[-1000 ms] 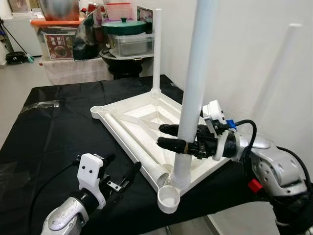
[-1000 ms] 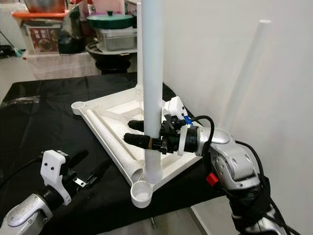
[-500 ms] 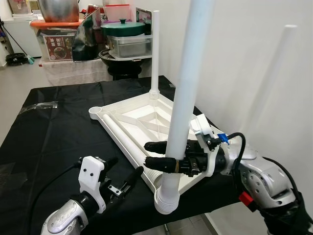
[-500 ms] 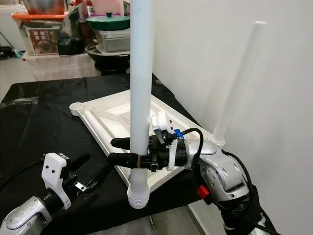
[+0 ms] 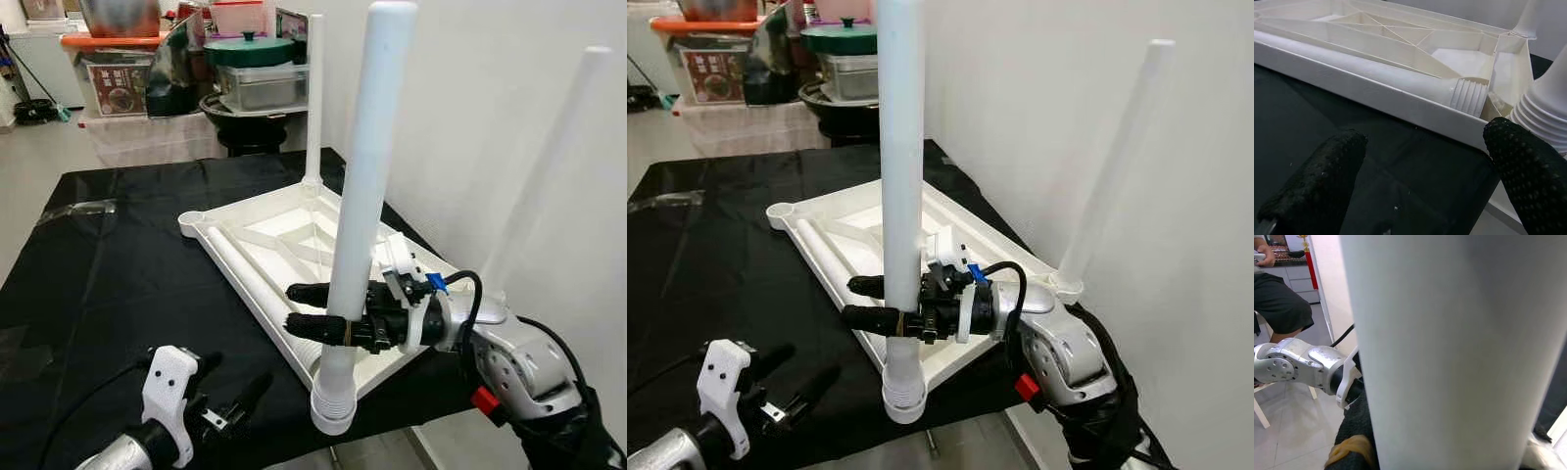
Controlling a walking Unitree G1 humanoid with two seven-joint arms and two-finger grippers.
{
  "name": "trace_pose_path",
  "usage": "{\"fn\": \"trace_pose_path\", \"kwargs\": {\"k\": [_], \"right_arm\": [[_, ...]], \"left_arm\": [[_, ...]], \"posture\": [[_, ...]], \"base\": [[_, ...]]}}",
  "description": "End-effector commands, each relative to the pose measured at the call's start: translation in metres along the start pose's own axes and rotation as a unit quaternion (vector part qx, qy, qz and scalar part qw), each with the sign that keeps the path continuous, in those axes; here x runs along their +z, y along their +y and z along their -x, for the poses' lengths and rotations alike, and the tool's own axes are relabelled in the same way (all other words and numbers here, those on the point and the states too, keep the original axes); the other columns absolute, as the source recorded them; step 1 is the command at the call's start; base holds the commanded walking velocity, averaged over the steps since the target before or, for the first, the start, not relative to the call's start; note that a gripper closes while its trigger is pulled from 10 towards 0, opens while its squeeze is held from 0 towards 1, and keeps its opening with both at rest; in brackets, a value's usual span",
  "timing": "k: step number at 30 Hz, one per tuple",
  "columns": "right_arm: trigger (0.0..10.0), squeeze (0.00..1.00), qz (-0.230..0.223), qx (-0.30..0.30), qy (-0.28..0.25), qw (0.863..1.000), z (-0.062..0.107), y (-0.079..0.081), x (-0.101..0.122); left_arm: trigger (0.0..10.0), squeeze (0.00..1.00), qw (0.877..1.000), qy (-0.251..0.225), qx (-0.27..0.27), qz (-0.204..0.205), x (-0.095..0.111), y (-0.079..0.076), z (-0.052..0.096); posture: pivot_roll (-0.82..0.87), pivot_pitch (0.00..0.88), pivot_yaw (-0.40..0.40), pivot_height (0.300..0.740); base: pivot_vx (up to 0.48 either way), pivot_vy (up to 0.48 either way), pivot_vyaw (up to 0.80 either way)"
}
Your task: Building children table
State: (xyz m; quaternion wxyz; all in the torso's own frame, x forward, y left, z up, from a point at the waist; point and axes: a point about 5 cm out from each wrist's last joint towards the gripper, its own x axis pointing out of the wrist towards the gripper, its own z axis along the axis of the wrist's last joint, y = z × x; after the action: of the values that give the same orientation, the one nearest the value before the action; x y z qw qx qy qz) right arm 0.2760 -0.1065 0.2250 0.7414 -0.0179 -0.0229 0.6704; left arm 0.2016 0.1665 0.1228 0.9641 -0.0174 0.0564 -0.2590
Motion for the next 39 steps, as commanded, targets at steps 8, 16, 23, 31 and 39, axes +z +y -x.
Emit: {"fn": "trace_pose_path", "kwargs": {"k": [8,16,23,31,39], "right_arm": [[10.0,0.00,-0.004,0.003,0.002,1.000,-0.004,0.002,-0.008],[10.0,0.00,-0.005,0.001,0.007,1.000,-0.002,0.001,-0.013],[10.0,0.00,-0.003,-0.010,0.011,1.000,0.002,-0.003,-0.019],[10.0,0.00,-0.003,-0.027,0.017,0.999,0.010,-0.010,-0.023],[10.0,0.00,-0.010,-0.026,0.016,0.999,0.014,-0.008,-0.025]], "left_arm": [[10.0,0.00,1.000,0.019,-0.002,0.002,-0.004,0.001,0.007],[10.0,0.00,1.000,0.016,-0.005,0.003,-0.003,0.000,0.006],[10.0,0.00,1.000,0.012,-0.011,0.004,-0.001,-0.002,0.004],[10.0,0.00,1.000,0.010,-0.018,0.006,0.000,-0.004,0.004],[10.0,0.00,1.000,0.010,-0.023,0.006,0.000,-0.005,0.002]], "posture": [[0.13,0.000,-0.047,0.740],[0.13,0.000,-0.047,0.740],[0.13,0.000,-0.044,0.740],[0.14,0.000,-0.041,0.740],[0.14,0.000,-0.035,0.740]], "base": [[0.000,0.000,0.00],[0.000,0.000,0.00],[0.000,0.000,0.00],[0.000,0.000,0.00],[0.000,0.000,0.00]]}}
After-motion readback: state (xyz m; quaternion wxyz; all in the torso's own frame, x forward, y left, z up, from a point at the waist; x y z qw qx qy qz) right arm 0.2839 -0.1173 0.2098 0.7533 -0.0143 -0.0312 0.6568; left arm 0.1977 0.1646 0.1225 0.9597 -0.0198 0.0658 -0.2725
